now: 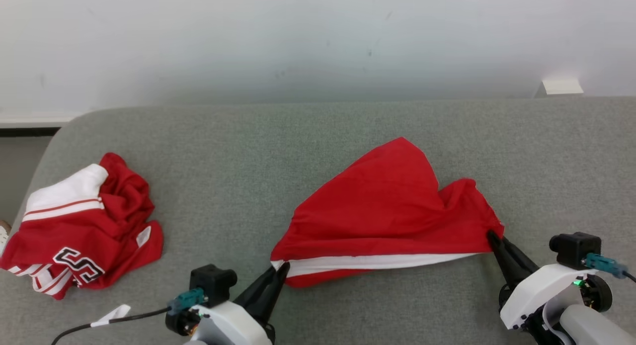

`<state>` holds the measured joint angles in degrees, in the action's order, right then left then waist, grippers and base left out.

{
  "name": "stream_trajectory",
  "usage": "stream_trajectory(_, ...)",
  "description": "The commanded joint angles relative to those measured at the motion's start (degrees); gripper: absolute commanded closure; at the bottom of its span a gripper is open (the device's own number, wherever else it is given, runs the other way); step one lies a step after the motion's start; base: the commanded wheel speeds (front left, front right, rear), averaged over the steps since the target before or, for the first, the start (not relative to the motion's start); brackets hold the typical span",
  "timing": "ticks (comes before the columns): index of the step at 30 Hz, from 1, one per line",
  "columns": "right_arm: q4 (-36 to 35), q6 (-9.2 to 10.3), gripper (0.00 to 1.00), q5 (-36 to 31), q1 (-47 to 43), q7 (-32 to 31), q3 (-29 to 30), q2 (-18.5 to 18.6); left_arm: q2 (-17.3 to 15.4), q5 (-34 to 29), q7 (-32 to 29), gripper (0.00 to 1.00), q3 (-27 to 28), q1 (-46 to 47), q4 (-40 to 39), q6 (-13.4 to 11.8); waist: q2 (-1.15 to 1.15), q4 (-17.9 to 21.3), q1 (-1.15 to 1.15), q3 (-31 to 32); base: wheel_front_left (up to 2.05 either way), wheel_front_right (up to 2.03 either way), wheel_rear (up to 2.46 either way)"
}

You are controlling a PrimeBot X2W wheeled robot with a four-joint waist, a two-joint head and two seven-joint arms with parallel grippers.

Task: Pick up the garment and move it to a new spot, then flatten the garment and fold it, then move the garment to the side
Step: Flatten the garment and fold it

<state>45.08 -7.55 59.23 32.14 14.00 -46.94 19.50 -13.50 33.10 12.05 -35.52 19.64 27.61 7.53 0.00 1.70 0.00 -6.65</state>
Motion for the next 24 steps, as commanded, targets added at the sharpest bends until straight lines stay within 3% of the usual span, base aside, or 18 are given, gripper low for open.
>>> stream_trajectory(1, -2.32, 0.12, 1.0, 2.04, -1.02, 0.39, 0.29, 1.07, -0.75, 0.72, 0.46, 1.0, 0.21, -0.28, -0.76, -0.12, 0.0, 0.02, 0.0, 0.92, 0.0, 0.0, 0.0)
stream_trajectory(8, -13.28, 0.12, 1.0, 9.99, 2.1, -0.7, 1.66, 4.46, -4.51, -1.62, -1.97, 1.0, 0.02, 5.49, -4.76, -0.84, 0.0, 0.6, 0.0, 0.95, 0.0, 0.0, 0.0)
stream_trajectory(12, -15.45, 0.12, 1.0, 12.9, 5.13, -2.86, 2.7, 5.16, -6.29, -2.05, -4.45, 1.0, 1.39, 10.36, -6.15, -1.23, 0.0, 1.22, 0.0, -0.66, 0.0, 0.0, 0.0)
stream_trajectory(18, -13.7, 0.12, 1.0, 16.92, 16.31, -10.74, 4.18, 4.55, -7.42, 5.47, -14.03, 1.0, 4.6, 23.39, -4.94, -0.33, 0.0, 2.26, 0.0, -6.65, 0.0, 0.0, 0.0)
stream_trajectory(24, -8.9, 0.12, 1.0, 16.61, 30.73, -13.31, 6.25, 2.45, -9.06, 8.29, -21.19, 1.0, 4.09, 40.06, 1.34, -0.08, 0.0, 3.57, 0.0, -13.9, 0.0, 0.0, 0.0)
